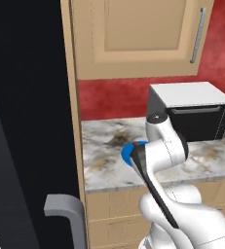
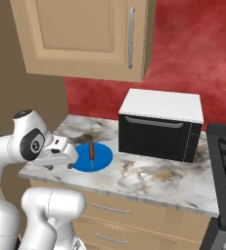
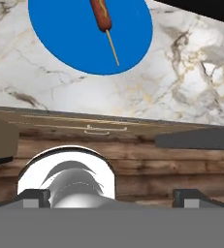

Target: Place the cold items (tangerine and orange) from the fridge in one tupperware on the dining counter. Place the warm items (kebab skewer and hot dog) in the stove area in another tupperware.

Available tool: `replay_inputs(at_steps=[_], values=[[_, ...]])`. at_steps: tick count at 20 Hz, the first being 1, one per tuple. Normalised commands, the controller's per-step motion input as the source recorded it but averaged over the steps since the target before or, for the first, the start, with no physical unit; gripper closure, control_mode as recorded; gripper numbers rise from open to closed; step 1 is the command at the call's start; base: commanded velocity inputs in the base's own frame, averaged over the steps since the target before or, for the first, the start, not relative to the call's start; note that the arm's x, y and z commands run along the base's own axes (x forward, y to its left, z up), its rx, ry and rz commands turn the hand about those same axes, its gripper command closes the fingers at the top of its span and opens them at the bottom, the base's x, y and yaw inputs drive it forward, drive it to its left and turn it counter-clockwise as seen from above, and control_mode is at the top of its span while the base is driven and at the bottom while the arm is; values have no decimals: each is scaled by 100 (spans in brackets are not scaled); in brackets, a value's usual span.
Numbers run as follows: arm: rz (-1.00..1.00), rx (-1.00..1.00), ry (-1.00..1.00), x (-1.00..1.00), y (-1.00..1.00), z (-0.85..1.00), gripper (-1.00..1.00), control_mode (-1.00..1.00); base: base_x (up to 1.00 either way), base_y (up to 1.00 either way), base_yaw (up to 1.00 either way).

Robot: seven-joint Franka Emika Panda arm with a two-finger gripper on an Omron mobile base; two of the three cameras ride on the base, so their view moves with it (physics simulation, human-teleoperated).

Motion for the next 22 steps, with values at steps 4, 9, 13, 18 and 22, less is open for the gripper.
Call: replay_inputs(at_steps=[4,9,13,18,22], values=[[4,0,-3,2,0,0,-100,-100,10,0,6],[0,5,-11,34,-1,-1,-100,-100,0,0,0],[0,7,-11,81,-16,-10,-100,-100,0,0,0],[0,1,-2,88,-26,-14,-100,-100,0,0,0],[11,0,4,86,-12,-47,-100,-100,0,0,0]])
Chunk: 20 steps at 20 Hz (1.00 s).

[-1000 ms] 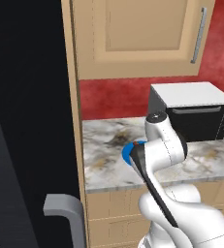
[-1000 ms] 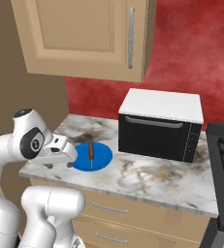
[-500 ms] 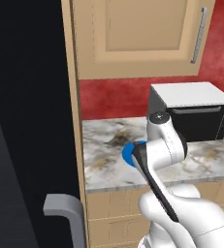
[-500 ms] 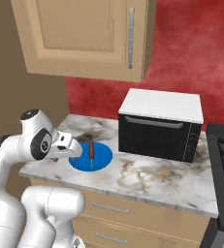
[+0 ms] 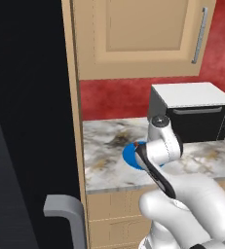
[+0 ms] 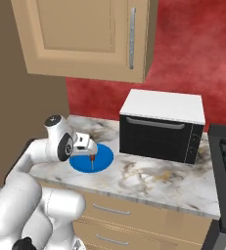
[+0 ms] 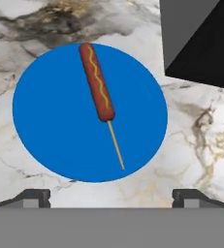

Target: Place the cold items (tangerine and orange) from the fridge in one tupperware on the dining counter. Place the warm items (kebab skewer and hot dog) in the stove area in another tupperware.

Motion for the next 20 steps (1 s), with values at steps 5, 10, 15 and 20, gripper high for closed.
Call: replay_inputs(at_steps=[5,10,15,20], values=[[21,0,18,90,0,-44,-100,-100,0,0,0],[22,0,16,73,0,-18,-100,-100,0,0,0],[13,0,8,50,6,-4,-100,-100,0,0,0],[1,0,6,24,8,-51,-100,-100,0,0,0]])
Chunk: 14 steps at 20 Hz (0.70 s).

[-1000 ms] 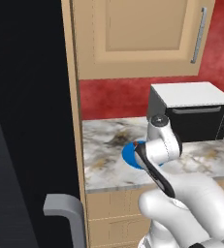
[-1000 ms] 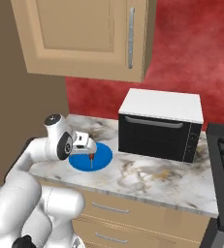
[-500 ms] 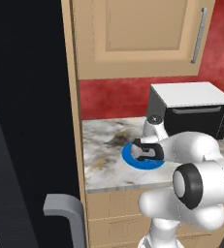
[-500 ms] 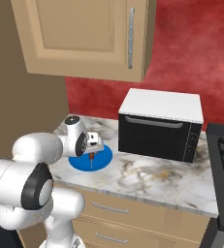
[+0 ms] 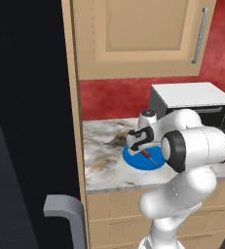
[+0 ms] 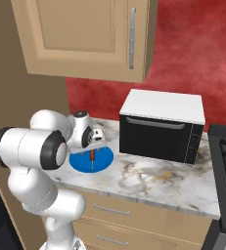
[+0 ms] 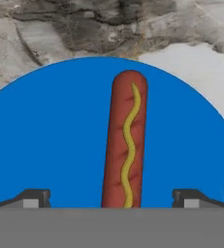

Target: Place the cold items (tangerine and orange) from the fridge in one tupperware on the dining counter. Place the warm items (kebab skewer and hot dog) in the stove area in another tupperware.

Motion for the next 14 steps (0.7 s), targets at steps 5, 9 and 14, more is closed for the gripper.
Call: replay_inputs(at_steps=[5,9,14], values=[[0,0,1,0,0,-76,-100,-100,0,0,0],[0,0,0,2,-5,-57,-100,-100,0,0,0],[0,0,-5,-27,-1,-64,100,-100,0,0,0]])
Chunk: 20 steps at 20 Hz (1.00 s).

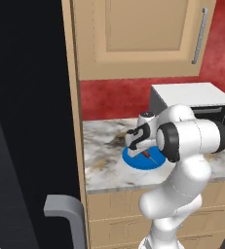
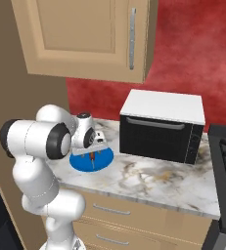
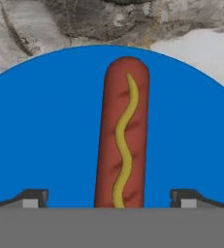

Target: Place the cold items (tangerine and orange) from the fridge in one tupperware on the dining counter. Place the warm items (kebab skewer and hot dog) in the stove area in another tupperware.

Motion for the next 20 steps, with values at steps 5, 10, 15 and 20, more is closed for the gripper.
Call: replay_inputs(at_steps=[5,10,15,20], values=[[0,0,-3,-62,-5,-74,100,-100,0,0,0],[0,1,0,-70,-18,-75,100,-100,0,0,0],[0,10,0,-94,-17,-34,100,-100,0,0,0],[-2,16,0,-88,-5,-5,100,-100,0,0,0]])
